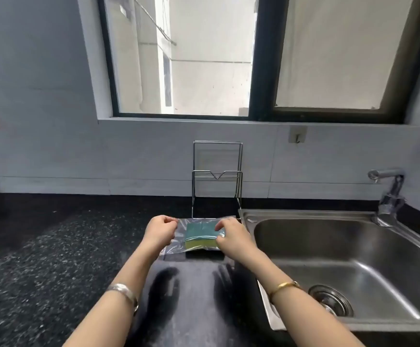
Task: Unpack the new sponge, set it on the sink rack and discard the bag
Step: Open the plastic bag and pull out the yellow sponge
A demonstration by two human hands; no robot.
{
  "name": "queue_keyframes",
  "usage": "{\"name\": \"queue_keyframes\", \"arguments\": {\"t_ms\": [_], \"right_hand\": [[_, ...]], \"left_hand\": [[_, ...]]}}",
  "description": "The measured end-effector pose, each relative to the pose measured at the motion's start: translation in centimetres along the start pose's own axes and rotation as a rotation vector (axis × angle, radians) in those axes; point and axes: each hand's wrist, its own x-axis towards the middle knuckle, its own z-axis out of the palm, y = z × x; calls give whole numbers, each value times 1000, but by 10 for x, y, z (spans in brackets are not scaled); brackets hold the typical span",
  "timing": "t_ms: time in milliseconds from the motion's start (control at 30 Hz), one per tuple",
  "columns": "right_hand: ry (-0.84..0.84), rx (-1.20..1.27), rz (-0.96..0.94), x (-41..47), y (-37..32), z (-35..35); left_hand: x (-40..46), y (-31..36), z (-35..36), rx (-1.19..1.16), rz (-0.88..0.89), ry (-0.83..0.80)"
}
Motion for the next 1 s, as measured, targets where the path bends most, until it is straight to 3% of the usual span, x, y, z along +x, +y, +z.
{"name": "queue_keyframes", "arguments": {"t_ms": [267, 433, 567, 767, 900, 1000], "right_hand": [[-120, -172, -65, 11, 3, -1], [-192, -253, -56, 12, 5, 5], [-208, -256, -33, 10, 9, 10], [-212, -223, -7, 14, 11, 9], [-218, -239, 0, 15, 11, 7], [-177, -219, 11, 15, 9, 4]], "left_hand": [[8, -8, 4, 473, -60, 53], [24, -25, 4, 577, -115, 53], [31, -26, 1, 481, -174, 48], [32, -28, -7, 120, -315, 35], [33, -27, -12, -109, -377, -48], [29, -21, -14, -131, -373, -115]]}}
